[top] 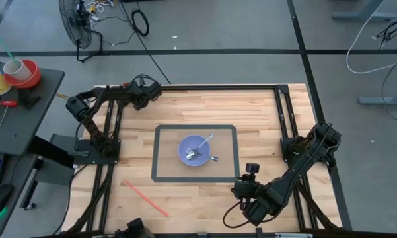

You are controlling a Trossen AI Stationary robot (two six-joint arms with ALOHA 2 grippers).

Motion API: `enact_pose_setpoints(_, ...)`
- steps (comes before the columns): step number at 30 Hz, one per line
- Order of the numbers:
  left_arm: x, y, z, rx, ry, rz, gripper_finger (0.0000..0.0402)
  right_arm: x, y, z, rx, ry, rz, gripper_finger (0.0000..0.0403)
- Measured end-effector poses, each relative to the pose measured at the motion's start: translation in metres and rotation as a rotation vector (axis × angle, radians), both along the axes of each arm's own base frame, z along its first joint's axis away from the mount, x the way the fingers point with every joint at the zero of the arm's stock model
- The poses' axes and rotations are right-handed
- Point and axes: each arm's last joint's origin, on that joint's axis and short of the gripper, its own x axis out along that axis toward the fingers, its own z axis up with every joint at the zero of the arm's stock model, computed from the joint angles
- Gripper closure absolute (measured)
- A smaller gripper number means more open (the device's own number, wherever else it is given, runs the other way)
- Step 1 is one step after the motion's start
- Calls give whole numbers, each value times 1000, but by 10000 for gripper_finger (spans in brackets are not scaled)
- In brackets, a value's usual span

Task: Pick & Place Utensil
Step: Put the orange cup on the mat to the top right of the purple bowl

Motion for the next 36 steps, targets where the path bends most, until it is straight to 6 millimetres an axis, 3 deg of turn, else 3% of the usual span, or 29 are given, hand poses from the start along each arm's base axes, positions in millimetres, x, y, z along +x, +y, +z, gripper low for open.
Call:
enact_pose_setpoints(15, 0, -21, -1, -118, 96, -38, 102, -1, 2, 0, 9, -1, 9, 298)
enact_pose_setpoints(36, 3, -18, 2, -64, 106, -43, 117, 0, 3, 0, 17, -9, 10, 298)
